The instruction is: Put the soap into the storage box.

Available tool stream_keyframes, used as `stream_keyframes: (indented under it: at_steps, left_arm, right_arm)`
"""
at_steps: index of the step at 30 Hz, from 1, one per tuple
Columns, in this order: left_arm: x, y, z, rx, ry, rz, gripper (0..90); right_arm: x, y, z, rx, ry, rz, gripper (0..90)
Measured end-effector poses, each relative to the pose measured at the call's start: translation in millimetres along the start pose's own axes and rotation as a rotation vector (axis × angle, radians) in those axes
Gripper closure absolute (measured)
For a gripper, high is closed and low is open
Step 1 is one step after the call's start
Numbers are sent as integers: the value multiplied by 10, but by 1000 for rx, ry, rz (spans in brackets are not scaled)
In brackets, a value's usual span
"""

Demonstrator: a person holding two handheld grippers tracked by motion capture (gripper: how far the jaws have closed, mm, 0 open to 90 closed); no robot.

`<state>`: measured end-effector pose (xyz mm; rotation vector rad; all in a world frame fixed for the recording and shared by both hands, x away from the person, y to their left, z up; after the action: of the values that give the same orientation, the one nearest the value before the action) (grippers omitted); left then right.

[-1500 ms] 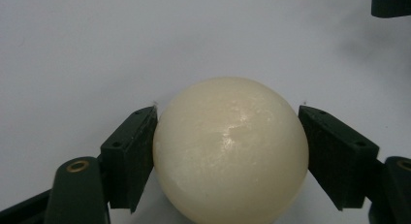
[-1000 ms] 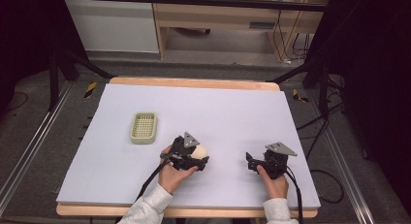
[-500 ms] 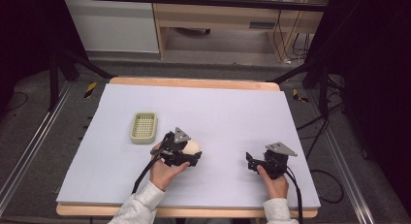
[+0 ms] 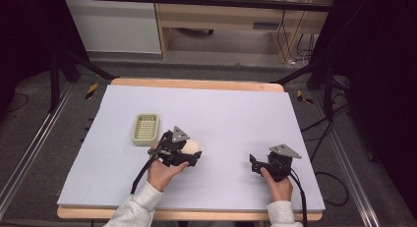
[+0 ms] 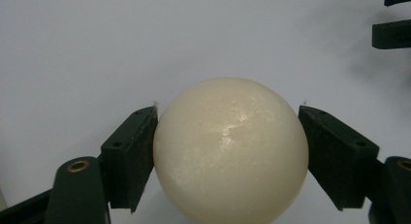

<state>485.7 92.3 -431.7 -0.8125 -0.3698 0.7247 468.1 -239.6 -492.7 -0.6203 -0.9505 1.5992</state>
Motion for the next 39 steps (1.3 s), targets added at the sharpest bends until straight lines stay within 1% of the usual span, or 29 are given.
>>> stream_keyframes:
  at_steps: [10, 15, 16, 18, 22, 33, 39]
  left_arm:
    - [86, -10, 46, -1, -10, 3, 244]
    - [168, -7, 94, -4, -22, 13, 244]
    - [178, -6, 101, -10, -24, 23, 244]
    - [206, -5, 129, -6, -30, 18, 244]
    - [250, -6, 154, -12, -36, 30, 244]
    - [376, -14, 194, -3, -64, 39, 244]
    - [464, -18, 232, -14, -75, 56, 244]
  right_arm:
    - [-1, 0, 0, 1, -1, -1, 46]
    - [-2, 0, -1, 1, -1, -2, 46]
    - [-1, 0, -1, 1, 0, -2, 46]
    - [0, 0, -1, 1, 0, -1, 46]
    - [-2, 0, -1, 1, 0, -2, 46]
    - [-2, 0, -1, 1, -1, -1, 46]
    - [-3, -1, -1, 1, -1, -2, 46]
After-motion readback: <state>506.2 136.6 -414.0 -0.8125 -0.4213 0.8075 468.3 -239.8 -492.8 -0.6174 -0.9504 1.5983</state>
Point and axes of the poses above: each handheld gripper's, and its own axes: z roughly backward along the jaws, y roughly out of its underside, x roughly to its left, the point moved 1 cm from there along -z, roughly forward along the jaws, and after that the axes turned 4 degrees about -z, right-handed, at the moved point
